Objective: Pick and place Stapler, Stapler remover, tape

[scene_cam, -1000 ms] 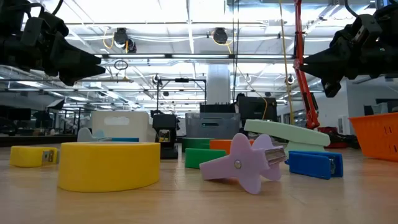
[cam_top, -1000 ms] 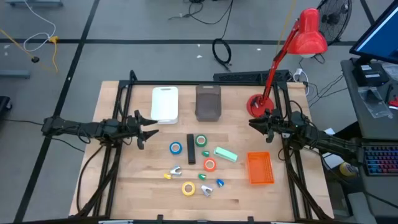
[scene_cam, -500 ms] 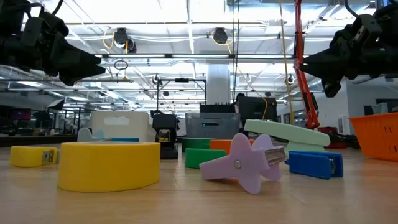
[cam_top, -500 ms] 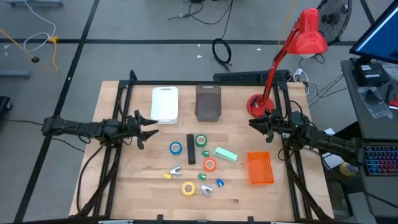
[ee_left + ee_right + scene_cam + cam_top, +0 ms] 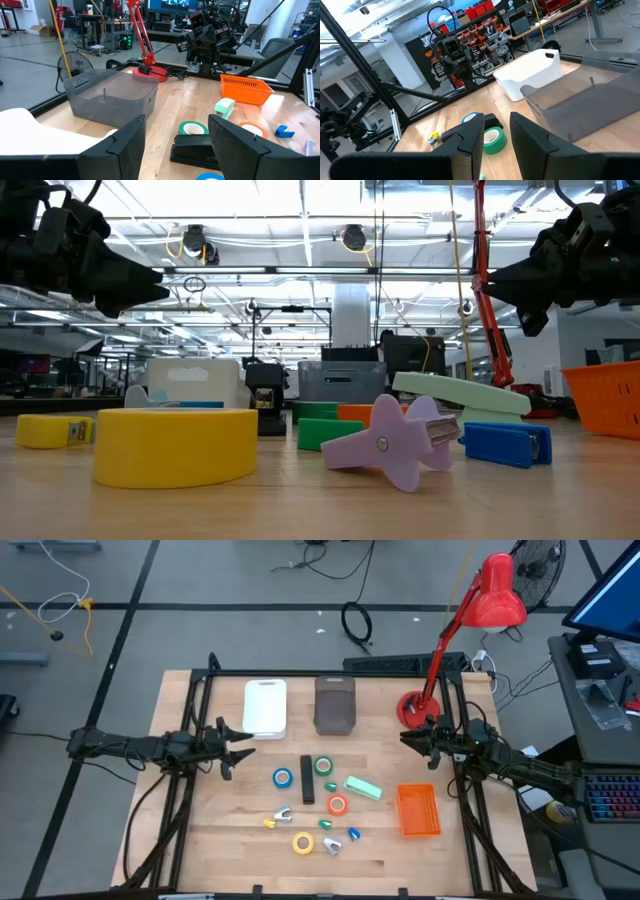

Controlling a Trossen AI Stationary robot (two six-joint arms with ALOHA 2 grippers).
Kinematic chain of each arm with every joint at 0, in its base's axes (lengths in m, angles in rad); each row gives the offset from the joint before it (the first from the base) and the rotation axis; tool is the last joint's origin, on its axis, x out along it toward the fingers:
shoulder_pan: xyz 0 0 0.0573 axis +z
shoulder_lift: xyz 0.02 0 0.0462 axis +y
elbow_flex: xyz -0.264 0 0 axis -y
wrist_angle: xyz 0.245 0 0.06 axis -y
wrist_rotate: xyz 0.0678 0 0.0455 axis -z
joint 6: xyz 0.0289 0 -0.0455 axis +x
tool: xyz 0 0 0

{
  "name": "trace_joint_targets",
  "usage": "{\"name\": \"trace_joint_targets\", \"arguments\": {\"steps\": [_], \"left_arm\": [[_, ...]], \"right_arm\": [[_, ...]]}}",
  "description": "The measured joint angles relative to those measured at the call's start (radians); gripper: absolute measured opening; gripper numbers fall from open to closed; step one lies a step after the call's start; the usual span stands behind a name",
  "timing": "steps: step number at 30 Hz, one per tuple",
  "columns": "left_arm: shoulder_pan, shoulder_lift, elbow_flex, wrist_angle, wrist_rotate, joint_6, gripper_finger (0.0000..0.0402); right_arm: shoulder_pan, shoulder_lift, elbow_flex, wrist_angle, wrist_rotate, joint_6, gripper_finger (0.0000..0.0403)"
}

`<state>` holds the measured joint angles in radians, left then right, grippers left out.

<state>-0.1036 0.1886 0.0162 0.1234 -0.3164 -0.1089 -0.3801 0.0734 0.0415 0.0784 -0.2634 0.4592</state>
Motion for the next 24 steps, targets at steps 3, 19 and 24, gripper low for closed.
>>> {"name": "trace_joint_targets", "arguments": {"steps": [3, 19, 24], "left_arm": [[0.000, 0.000, 0.000, 0.000, 0.000, 0.000, 0.0216], [0.000, 0.000, 0.000, 0.000, 0.000, 0.000, 0.0216], [0.000, 0.000, 0.000, 0.000, 0.000, 0.000, 0.0216]], "right_arm": [[0.000, 0.000, 0.000, 0.000, 0.000, 0.000, 0.0086], [0.000, 0.000, 0.000, 0.024, 0.000, 0.002, 0.0086], [0.000, 0.000, 0.000, 0.024, 0.001, 0.099, 0.0087]]}}
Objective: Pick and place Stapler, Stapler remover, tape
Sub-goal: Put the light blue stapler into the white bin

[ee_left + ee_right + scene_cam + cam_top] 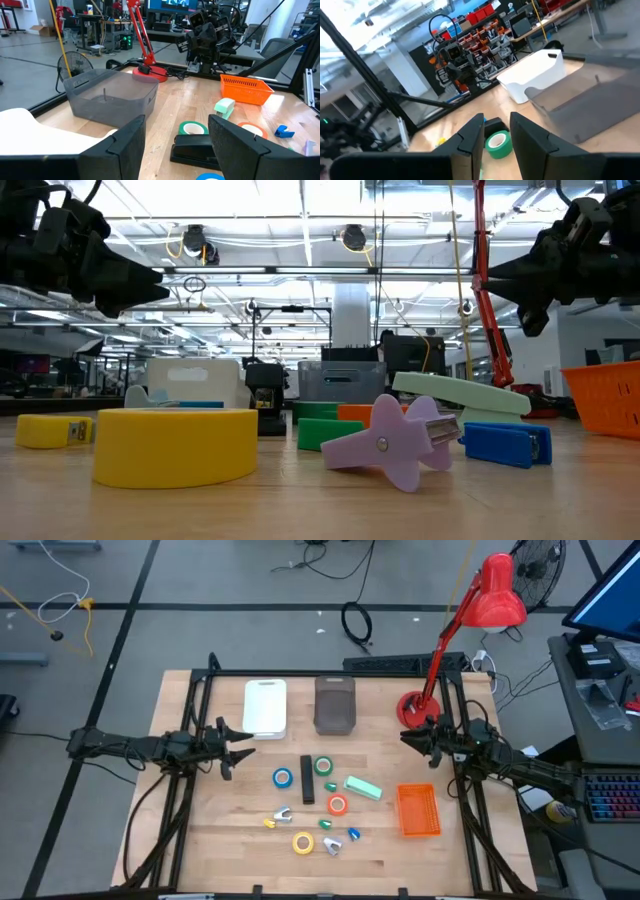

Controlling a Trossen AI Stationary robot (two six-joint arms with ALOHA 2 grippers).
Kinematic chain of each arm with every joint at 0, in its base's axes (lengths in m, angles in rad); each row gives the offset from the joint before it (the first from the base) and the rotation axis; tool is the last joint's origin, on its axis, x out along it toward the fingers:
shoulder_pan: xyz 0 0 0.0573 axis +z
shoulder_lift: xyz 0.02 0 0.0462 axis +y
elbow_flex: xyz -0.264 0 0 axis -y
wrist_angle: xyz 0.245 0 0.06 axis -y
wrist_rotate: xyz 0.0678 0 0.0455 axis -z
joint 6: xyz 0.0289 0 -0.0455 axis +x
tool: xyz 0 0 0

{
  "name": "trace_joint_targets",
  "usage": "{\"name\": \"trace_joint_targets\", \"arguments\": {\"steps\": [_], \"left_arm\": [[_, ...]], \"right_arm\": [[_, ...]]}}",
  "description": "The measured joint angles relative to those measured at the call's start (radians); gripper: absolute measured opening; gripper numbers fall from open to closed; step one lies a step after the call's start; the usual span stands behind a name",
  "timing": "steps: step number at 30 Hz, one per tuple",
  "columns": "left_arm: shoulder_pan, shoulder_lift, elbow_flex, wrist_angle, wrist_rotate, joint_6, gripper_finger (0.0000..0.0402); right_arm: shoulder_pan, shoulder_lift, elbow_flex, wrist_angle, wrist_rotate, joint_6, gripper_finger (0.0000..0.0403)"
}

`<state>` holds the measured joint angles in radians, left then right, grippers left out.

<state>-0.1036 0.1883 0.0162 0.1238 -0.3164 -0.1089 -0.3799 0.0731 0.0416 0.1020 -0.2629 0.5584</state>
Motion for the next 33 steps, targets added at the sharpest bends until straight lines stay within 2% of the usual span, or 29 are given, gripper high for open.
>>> {"name": "trace_joint_targets", "arguments": {"steps": [10, 16, 20, 23, 29, 33], "left_arm": [[0.004, 0.000, 0.000, 0.008, -0.061, -0.002, 0.0216], [0.004, 0.000, 0.000, 0.008, -0.097, -0.003, 0.0216], [0.004, 0.000, 0.000, 0.010, -0.096, -0.004, 0.0216], [0.004, 0.000, 0.000, 0.012, -0.078, -0.004, 0.0216], [0.004, 0.000, 0.000, 0.012, -0.025, 0.002, 0.0216], [0.003, 0.000, 0.000, 0.007, -0.025, -0.001, 0.0216]], "right_arm": [[0.000, 0.000, 0.000, 0.023, 0.001, 0.113, 0.0086], [0.000, 0.000, 0.000, 0.142, -0.005, 0.137, 0.0086], [0.002, 0.001, 0.000, 0.252, -0.056, 0.137, 0.0086], [0.002, 0.006, 0.026, 0.261, -0.082, 0.137, 0.0086], [0.007, 0.102, 0.129, 0.246, -0.130, 0.113, 0.0086], [0.048, 0.241, 0.229, 0.150, -0.138, 0.049, 0.0086]]}}
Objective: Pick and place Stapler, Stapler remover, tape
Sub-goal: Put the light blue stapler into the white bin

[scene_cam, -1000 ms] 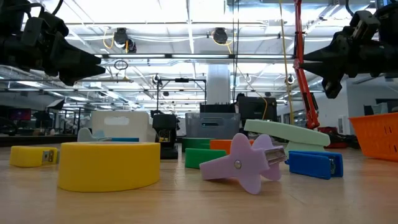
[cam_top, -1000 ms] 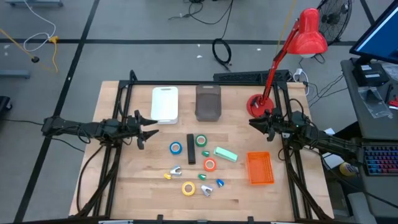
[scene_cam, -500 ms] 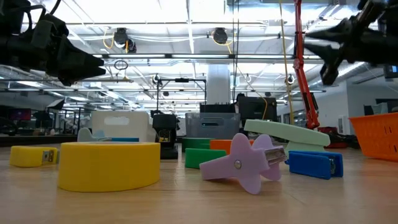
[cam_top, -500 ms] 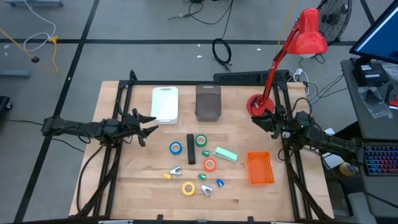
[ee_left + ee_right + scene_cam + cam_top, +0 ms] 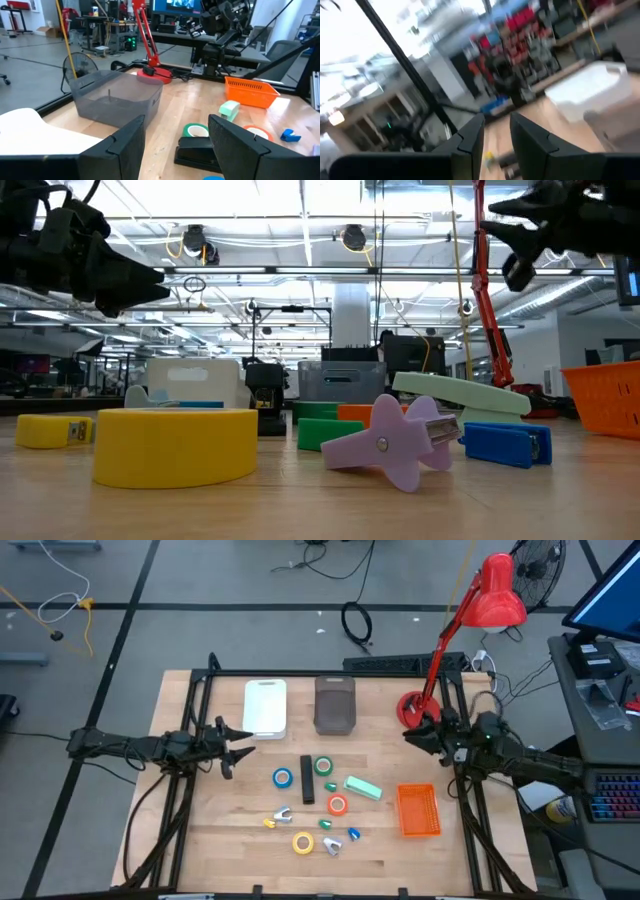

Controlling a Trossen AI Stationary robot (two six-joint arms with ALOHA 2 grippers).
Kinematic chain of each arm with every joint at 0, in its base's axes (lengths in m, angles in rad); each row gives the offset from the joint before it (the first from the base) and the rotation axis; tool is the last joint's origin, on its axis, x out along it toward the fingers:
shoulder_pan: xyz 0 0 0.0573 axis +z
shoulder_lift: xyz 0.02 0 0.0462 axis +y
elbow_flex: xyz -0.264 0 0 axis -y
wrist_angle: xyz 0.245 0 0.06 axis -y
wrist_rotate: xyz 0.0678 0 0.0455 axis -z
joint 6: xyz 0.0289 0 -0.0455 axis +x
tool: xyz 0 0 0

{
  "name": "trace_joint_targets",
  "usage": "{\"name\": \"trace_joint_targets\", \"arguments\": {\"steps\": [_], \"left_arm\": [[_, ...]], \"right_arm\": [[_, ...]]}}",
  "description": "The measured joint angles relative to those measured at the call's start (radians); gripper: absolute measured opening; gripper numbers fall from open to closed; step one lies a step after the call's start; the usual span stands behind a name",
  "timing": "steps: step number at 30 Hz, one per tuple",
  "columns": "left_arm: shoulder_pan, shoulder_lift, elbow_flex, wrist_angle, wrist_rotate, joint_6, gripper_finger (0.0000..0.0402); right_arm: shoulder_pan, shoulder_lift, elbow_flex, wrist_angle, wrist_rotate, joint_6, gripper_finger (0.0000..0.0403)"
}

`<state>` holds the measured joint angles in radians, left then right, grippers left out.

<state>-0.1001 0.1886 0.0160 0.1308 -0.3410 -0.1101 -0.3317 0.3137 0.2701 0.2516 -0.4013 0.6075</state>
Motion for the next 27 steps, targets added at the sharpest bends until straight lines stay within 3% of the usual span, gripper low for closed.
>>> {"name": "trace_joint_targets", "arguments": {"steps": [11, 19, 23, 27], "left_arm": [[0.000, 0.001, 0.000, 0.000, -0.001, 0.002, 0.0216], [0.000, 0.001, 0.000, 0.000, -0.001, 0.000, 0.0216], [0.000, 0.001, 0.000, 0.001, -0.001, -0.043, 0.0216], [0.000, 0.001, 0.000, 0.008, 0.000, -0.196, 0.0216]], "right_arm": [[0.180, 0.447, 0.335, -0.321, -0.022, -0.269, 0.0086], [0.315, 0.663, 0.512, -0.511, -0.013, -0.511, 0.0086], [0.376, 0.742, 0.579, -0.593, 0.068, -0.613, 0.0086], [0.425, 0.806, 0.632, -0.719, 0.201, -0.705, 0.0086]]}}
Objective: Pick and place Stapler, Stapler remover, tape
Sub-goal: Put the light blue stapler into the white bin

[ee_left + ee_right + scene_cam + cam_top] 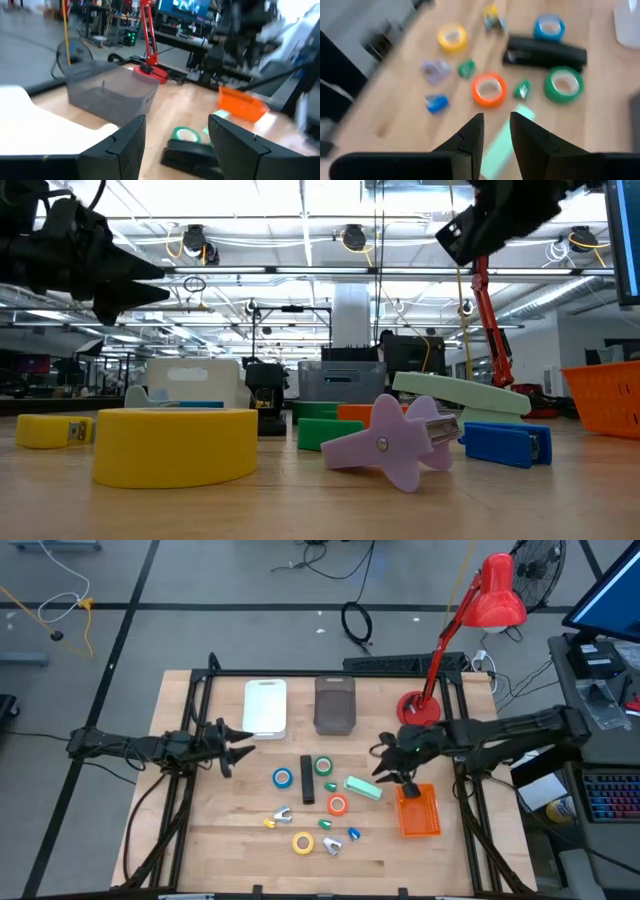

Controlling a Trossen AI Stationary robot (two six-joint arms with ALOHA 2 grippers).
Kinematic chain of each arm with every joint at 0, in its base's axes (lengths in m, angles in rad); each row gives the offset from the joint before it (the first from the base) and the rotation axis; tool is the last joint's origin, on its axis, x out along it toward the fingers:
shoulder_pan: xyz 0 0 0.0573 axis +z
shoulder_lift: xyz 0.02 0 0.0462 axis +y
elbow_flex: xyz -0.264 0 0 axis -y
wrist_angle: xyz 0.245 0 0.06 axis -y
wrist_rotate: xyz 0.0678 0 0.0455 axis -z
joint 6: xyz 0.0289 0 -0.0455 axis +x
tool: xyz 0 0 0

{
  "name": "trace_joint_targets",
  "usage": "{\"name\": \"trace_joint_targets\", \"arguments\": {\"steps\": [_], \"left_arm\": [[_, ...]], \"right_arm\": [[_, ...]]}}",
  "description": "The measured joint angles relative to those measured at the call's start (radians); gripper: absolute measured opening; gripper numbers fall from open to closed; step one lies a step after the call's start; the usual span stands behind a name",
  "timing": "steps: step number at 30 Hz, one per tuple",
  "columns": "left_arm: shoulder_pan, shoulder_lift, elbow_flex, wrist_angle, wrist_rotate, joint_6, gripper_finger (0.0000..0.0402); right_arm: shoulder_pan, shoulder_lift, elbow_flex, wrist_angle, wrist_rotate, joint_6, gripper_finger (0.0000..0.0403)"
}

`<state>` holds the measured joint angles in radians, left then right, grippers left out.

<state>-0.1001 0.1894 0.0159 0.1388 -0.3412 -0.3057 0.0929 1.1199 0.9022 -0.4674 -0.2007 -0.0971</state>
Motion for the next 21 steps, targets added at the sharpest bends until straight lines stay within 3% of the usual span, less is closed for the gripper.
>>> {"name": "trace_joint_targets", "arguments": {"steps": [6, 10, 21], "left_arm": [[0.000, 0.000, 0.000, 0.027, 0.001, -0.196, 0.0216], [0.000, 0.000, 0.000, 0.027, 0.000, -0.220, 0.0216], [0.000, 0.000, 0.000, 0.046, 0.000, -0.195, 0.0216]], "right_arm": [[0.045, 0.088, 0.033, -0.101, 0.074, -0.020, 0.0086], [0.059, 0.150, 0.034, -0.108, 0.077, -0.020, 0.0095], [0.059, 0.271, 0.034, -0.071, 0.094, 0.028, 0.0191]]}}
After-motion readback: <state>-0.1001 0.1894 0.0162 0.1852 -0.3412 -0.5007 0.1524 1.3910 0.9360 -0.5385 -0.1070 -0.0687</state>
